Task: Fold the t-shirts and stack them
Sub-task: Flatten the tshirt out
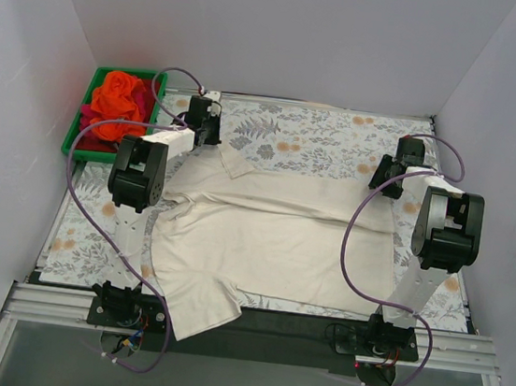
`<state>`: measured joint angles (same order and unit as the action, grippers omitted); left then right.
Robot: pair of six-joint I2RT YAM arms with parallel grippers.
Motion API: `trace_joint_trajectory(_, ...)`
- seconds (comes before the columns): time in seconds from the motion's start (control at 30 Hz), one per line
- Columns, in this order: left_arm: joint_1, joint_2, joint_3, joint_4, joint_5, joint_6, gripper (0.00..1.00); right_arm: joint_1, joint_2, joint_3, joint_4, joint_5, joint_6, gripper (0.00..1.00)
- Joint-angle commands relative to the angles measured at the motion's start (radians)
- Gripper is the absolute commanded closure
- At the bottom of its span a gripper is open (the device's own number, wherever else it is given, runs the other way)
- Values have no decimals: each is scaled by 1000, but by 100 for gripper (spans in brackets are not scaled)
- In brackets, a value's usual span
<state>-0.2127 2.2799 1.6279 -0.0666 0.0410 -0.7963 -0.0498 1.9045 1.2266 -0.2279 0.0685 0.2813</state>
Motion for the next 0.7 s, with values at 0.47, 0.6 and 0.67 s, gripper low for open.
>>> trace_joint_trajectory(0.47, -57, -114, 43, -154, -56, -99, 83, 4, -35, 4, 33, 1, -8, 55)
trace_joint_trajectory(0.6, -62, -117, 30, -170, -53, -156, 80, 4, -32, 4, 33, 2, -10, 55)
trace_joint_trajectory(0.67, -63, -119, 29, -174, -53, -182, 79, 4, -32, 1, 33, 2, -10, 55)
